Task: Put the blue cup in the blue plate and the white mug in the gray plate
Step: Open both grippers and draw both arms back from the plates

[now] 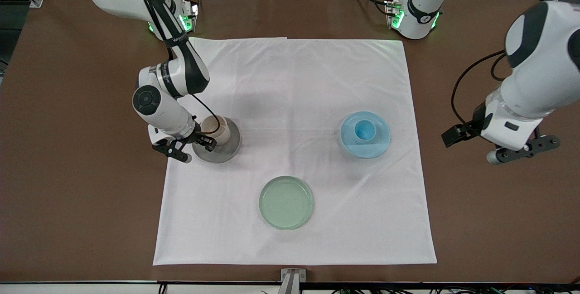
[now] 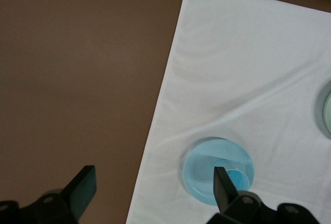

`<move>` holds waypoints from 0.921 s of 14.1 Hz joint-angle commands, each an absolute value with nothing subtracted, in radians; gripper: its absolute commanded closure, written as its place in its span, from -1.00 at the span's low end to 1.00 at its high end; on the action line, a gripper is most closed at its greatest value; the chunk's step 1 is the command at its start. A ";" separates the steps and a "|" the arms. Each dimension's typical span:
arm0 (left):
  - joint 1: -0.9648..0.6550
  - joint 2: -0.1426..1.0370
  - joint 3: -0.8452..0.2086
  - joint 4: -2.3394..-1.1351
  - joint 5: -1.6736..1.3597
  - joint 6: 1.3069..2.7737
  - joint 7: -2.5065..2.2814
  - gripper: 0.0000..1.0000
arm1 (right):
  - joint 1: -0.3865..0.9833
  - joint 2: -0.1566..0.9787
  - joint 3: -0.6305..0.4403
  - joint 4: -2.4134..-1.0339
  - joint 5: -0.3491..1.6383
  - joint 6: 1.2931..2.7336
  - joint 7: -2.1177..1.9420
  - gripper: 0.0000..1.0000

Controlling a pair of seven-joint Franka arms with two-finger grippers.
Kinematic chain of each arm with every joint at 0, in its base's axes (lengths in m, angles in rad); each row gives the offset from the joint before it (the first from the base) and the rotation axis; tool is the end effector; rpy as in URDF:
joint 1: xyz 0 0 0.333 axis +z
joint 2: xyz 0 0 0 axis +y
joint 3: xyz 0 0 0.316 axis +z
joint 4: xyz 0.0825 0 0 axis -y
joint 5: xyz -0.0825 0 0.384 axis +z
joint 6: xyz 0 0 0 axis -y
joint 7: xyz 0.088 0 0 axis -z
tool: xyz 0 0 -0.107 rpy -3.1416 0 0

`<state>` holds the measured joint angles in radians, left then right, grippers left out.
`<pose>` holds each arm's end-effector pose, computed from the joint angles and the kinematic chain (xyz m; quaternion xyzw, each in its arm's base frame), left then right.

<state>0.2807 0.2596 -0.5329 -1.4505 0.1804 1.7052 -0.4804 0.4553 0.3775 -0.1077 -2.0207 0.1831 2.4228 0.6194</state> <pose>0.6259 -0.1035 0.5576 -0.9934 -0.1115 -0.0230 0.0172 0.5675 0.2085 0.2660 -0.9791 0.1985 0.0065 0.0434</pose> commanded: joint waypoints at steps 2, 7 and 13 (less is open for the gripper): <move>0.350 0.164 -0.542 -1.427 0.187 1.625 -0.313 -1.00 | 0.394 0.368 -0.120 -1.855 0.053 2.211 0.598 -1.00; 0.429 0.075 -0.543 -1.425 0.154 1.522 -0.125 -1.00 | 0.201 0.348 -0.118 -1.656 0.014 1.901 0.215 -1.00; 0.414 -0.027 -0.459 -1.451 0.085 1.471 -0.042 -1.00 | 0.052 0.334 -0.118 -1.456 0.008 1.625 -0.021 -1.00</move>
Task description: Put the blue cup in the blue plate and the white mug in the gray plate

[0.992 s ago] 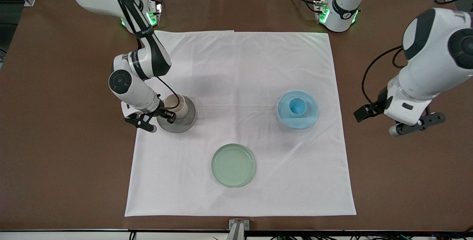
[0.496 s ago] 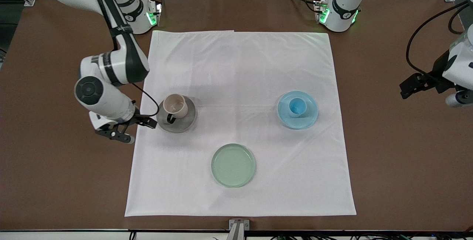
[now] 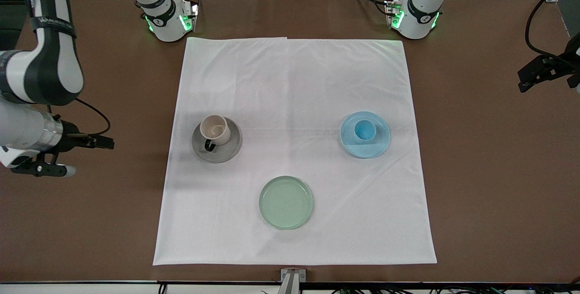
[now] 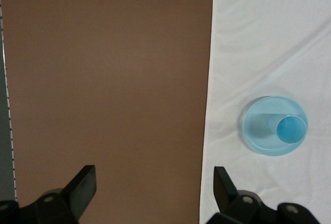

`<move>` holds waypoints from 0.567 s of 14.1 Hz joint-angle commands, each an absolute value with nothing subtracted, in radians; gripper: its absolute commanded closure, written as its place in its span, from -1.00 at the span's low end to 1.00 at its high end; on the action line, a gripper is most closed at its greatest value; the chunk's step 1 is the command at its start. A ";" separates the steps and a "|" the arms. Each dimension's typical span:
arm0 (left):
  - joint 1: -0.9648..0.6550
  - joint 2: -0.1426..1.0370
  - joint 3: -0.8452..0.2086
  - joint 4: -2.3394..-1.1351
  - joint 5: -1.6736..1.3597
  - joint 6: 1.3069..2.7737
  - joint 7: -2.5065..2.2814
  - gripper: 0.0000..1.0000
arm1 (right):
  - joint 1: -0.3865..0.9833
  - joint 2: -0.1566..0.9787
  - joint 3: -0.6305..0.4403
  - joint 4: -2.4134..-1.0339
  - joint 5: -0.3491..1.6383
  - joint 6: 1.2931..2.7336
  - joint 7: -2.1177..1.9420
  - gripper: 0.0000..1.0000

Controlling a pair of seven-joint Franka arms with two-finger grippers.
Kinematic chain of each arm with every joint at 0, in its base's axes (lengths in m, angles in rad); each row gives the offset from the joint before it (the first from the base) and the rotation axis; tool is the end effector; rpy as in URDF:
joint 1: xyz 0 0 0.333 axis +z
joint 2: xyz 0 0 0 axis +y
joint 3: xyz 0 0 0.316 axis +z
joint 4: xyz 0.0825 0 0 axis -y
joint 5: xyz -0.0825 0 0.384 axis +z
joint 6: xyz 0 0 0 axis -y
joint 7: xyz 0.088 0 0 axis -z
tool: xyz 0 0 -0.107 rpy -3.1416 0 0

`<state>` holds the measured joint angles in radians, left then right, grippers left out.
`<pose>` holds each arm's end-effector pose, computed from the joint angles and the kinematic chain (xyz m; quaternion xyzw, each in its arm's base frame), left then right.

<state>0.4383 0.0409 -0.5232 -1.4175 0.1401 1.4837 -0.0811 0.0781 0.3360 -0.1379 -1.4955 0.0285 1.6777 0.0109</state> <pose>0.5563 -0.0242 0.6694 -0.9981 -0.0056 -0.0201 0.0580 0.6441 -0.0248 0.4673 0.9965 -0.0357 -0.0754 0.0070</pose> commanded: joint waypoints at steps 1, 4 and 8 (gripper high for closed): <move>0.356 -0.049 -0.401 -1.506 0.022 1.471 -0.041 -1.00 | 0.042 0.337 -0.118 -1.424 0.011 1.618 -0.021 -1.00; 0.206 -0.100 -0.244 -1.565 -0.025 1.473 -0.067 -1.00 | 0.037 0.338 -0.120 -1.381 0.005 1.599 -0.020 -1.00; 0.023 -0.100 -0.115 -1.571 -0.025 1.470 -0.142 -1.00 | 0.032 0.334 -0.114 -1.376 0.020 1.574 -0.011 -1.00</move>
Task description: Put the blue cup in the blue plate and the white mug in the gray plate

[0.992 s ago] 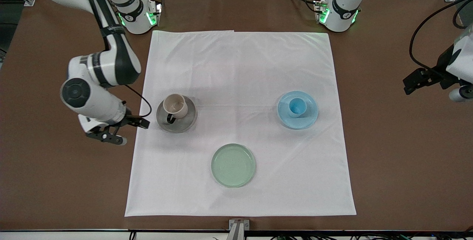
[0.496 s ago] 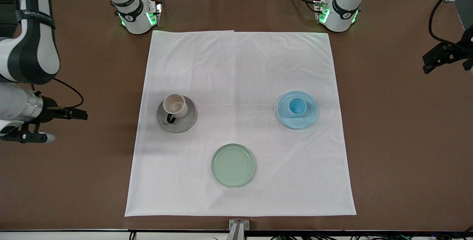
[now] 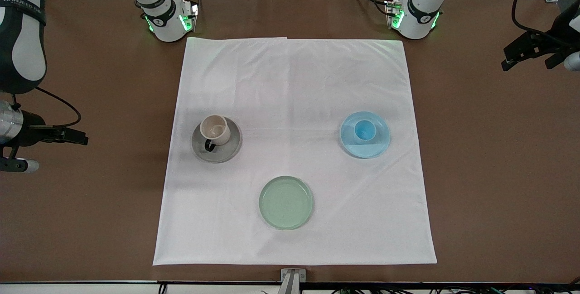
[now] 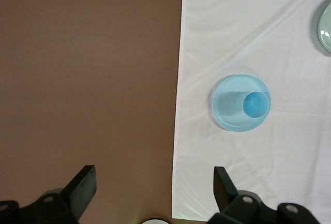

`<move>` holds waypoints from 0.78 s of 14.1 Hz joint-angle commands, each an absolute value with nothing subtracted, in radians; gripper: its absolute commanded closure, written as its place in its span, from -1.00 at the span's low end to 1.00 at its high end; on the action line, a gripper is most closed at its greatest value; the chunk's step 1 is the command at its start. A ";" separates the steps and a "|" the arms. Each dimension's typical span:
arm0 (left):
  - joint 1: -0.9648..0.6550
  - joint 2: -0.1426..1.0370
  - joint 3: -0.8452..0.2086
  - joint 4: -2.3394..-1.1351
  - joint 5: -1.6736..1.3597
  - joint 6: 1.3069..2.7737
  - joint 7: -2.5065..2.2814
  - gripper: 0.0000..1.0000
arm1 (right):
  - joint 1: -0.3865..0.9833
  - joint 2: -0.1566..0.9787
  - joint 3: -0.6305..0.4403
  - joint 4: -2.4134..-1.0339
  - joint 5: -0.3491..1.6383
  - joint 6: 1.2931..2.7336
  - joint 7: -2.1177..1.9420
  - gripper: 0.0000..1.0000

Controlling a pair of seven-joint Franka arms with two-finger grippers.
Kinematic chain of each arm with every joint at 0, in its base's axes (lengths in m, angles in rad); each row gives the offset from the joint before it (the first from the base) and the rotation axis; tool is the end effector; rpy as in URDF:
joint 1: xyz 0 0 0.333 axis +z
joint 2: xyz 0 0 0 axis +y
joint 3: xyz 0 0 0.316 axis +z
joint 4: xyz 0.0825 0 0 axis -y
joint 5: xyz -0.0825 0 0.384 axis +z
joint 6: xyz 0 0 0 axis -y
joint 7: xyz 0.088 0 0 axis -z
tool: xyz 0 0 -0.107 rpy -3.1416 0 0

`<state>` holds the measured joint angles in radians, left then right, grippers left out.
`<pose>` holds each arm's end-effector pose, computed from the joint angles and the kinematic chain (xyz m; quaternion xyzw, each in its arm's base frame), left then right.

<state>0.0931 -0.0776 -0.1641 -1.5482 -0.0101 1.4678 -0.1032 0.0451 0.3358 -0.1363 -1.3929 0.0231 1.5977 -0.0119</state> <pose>0.5180 -0.0420 0.6671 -0.9999 -0.0158 0.0018 0.0015 0.6456 -0.0438 0.5093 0.9972 -0.0383 -0.0644 0.0078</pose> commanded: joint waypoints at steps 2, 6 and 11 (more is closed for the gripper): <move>-0.023 -0.095 -0.094 -1.571 -0.025 1.470 -0.188 -1.00 | 0.040 0.333 -0.115 -1.373 0.008 1.496 -0.008 -1.00; -0.035 -0.091 -0.094 -1.571 -0.026 1.483 -0.201 -1.00 | 0.037 0.260 -0.117 -1.364 0.025 1.434 -0.008 -1.00; -0.037 -0.094 -0.094 -1.569 -0.025 1.491 -0.218 -1.00 | 0.046 0.089 -0.112 -1.505 0.021 1.440 -0.009 -1.00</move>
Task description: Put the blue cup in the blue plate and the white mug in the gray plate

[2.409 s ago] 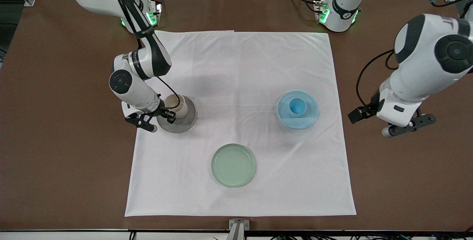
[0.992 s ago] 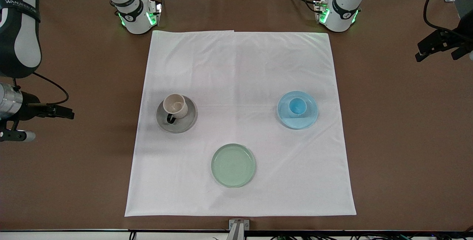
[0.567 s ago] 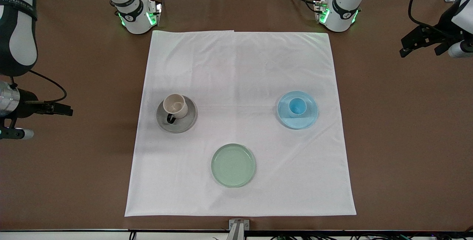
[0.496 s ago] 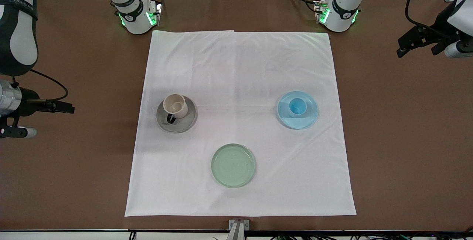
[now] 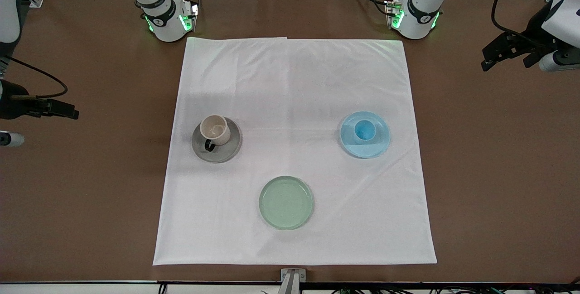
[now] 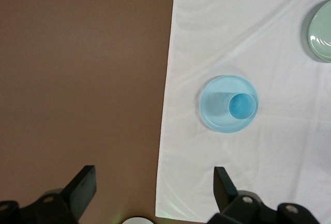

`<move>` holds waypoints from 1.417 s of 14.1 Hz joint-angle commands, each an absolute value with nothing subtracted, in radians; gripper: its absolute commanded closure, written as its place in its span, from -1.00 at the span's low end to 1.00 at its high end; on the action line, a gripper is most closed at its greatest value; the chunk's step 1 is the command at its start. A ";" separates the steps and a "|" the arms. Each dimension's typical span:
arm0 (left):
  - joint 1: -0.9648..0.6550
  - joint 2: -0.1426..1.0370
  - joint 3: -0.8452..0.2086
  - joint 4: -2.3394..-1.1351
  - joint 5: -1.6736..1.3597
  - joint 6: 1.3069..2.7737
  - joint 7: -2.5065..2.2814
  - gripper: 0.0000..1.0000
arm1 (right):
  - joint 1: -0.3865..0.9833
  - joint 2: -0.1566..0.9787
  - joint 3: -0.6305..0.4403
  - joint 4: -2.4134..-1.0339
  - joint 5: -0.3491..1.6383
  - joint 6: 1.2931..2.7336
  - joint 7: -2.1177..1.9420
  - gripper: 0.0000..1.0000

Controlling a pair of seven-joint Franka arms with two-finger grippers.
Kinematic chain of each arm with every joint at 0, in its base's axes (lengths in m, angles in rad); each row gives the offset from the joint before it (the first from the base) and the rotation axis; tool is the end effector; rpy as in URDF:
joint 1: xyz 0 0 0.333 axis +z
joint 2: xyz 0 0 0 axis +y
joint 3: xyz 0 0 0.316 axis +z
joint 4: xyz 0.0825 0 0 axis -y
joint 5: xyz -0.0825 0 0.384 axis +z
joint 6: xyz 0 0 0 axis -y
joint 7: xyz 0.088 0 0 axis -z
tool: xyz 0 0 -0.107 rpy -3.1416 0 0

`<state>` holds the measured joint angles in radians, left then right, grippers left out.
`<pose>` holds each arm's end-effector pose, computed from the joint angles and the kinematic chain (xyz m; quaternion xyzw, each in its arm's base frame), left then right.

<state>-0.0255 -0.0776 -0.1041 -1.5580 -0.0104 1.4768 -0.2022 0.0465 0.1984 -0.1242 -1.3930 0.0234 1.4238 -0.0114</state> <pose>0.5156 -0.0709 0.6637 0.9993 0.0360 -0.0022 0.0008 0.5963 -0.0361 0.5817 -0.9960 0.0321 0.0829 0.0031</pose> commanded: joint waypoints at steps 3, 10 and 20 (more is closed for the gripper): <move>-0.064 -0.094 -0.071 -1.571 -0.026 1.491 -0.218 -1.00 | 0.038 -0.010 -0.112 -1.557 0.011 1.424 -0.015 -1.00; -0.061 -0.074 -0.077 -1.566 -0.034 1.514 -0.218 -1.00 | 0.005 -0.184 -0.095 -1.652 0.008 1.387 -0.017 -1.00; -0.052 -0.077 -0.075 -1.560 -0.017 1.508 -0.213 -1.00 | 0.031 -0.176 -0.098 -1.585 -0.009 1.367 -0.067 -1.00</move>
<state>-0.0535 -0.0700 -0.0801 -1.5601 -0.0149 1.5028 -0.2037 0.0323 -0.1707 -0.1040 -1.5950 0.0140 1.3672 -0.0380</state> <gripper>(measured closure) 0.000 0.000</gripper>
